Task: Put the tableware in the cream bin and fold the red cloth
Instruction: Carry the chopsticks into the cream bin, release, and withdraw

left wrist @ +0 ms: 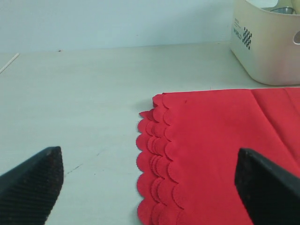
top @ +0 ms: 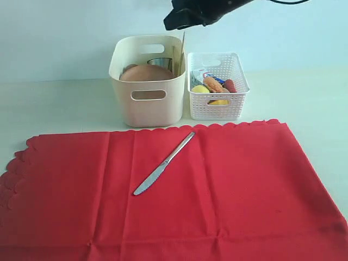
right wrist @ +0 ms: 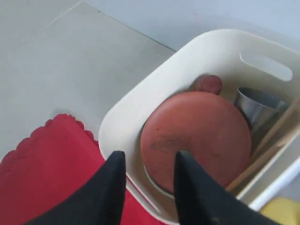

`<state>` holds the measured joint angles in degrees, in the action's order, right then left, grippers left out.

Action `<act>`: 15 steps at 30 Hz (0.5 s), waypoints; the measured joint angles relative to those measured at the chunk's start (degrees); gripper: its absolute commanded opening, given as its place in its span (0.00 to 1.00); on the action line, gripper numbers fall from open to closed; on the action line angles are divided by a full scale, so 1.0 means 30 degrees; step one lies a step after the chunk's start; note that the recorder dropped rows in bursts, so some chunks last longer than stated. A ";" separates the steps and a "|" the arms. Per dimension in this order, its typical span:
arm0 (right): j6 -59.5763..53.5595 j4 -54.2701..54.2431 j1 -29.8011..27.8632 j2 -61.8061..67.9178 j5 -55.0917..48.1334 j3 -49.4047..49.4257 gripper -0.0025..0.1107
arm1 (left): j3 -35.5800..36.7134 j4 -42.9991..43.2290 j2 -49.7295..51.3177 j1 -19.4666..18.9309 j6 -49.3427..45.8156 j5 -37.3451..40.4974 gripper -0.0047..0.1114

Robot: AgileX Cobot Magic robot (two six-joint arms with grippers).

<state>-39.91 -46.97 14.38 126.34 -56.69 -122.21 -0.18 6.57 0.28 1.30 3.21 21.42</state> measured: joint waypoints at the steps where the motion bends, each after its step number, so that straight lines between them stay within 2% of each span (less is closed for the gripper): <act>1: 0.0662 0.0578 0.0000 -0.0282 -0.0292 0.0000 0.20 | 0.0000 0.0000 0.0000 0.0000 0.0000 0.0000 0.85; 5: 0.2766 0.2120 0.0000 -0.1134 -0.1890 0.0000 0.02 | 0.0000 0.0000 0.0000 0.0000 0.0000 0.0000 0.85; 10: 0.3326 0.2569 0.0000 -0.1700 -0.3919 0.0323 0.02 | 0.0000 0.0000 0.0000 0.0000 0.0000 0.0000 0.85; 15: 0.3651 0.2671 0.0000 -0.2660 -0.3652 0.2855 0.02 | 0.0000 0.0000 0.0000 0.0000 0.0000 0.0000 0.85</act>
<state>-28.96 -38.96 14.38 118.36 -67.65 -113.64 -0.18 6.57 0.28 1.30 3.21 21.42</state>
